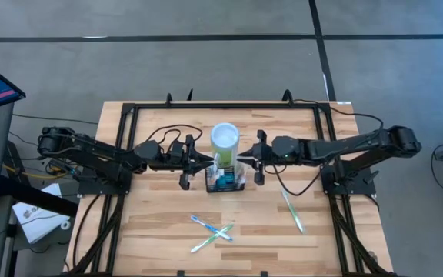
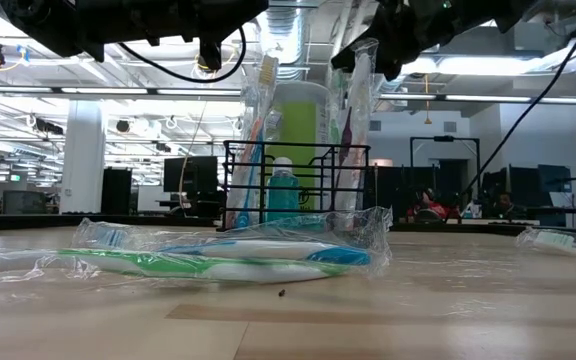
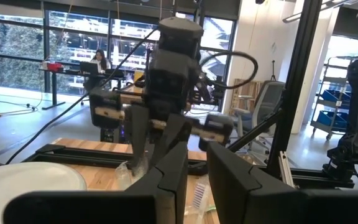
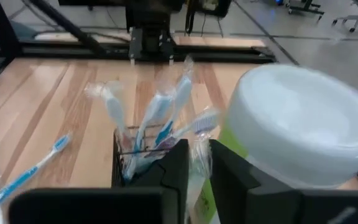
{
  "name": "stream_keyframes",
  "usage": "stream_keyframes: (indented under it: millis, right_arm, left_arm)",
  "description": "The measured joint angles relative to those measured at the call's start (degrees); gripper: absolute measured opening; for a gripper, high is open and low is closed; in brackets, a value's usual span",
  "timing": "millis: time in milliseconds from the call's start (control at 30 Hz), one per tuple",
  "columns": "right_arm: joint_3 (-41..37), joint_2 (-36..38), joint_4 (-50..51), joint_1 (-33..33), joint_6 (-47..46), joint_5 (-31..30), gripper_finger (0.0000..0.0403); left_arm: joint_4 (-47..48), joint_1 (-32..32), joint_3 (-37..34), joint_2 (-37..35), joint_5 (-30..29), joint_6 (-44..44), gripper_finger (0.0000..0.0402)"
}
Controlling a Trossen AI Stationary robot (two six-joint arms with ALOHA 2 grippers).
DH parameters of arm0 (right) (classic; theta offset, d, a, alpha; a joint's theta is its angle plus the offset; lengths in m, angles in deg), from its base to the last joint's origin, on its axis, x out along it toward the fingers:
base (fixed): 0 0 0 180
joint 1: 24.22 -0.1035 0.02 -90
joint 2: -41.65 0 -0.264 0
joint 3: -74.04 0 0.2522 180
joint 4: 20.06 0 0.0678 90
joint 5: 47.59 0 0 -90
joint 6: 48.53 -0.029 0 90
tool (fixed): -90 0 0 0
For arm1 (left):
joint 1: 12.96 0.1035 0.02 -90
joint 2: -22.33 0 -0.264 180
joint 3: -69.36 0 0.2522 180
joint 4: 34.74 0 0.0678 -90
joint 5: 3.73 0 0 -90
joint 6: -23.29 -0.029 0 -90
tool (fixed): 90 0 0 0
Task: Pick & Place toothbrushing station
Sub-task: Put the right green toothbrush into the wire organizer
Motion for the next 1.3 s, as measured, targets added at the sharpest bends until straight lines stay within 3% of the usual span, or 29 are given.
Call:
stream_keyframes:
  millis: [200,333,500,933,1133,1300]
  right_arm:
    - [-0.02,-0.53,0.42,-0.52,0.0,0.18,0.0009]
    - [-0.04,0.68,0.18,-0.54,0.26,0.16,0.0002]
    - [-0.02,1.06,0.72,-1.07,0.44,0.16,0.0024]
    - [-0.1,2.38,2.36,-1.4,0.66,-0.92,0.0124]
    - [-0.02,5.33,4.15,-1.71,-1.02,-1.33,0.0133]
    - [-0.04,7.83,11.36,-2.15,-4.75,-1.24,0.0121]
  left_arm:
    - [0.0,0.0,0.0,0.0,0.0,0.0,0.0054]
    - [0.0,0.0,0.0,0.0,0.0,0.0,0.0054]
    - [0.02,0.01,0.0,0.0,0.0,0.0,0.0054]
    - [0.0,0.0,0.0,0.0,0.0,0.0,0.0054]
    - [0.04,0.02,-0.02,0.0,0.0,0.0,0.0054]
    - [0.02,0.01,-0.02,0.0,-0.01,0.0,0.0054]
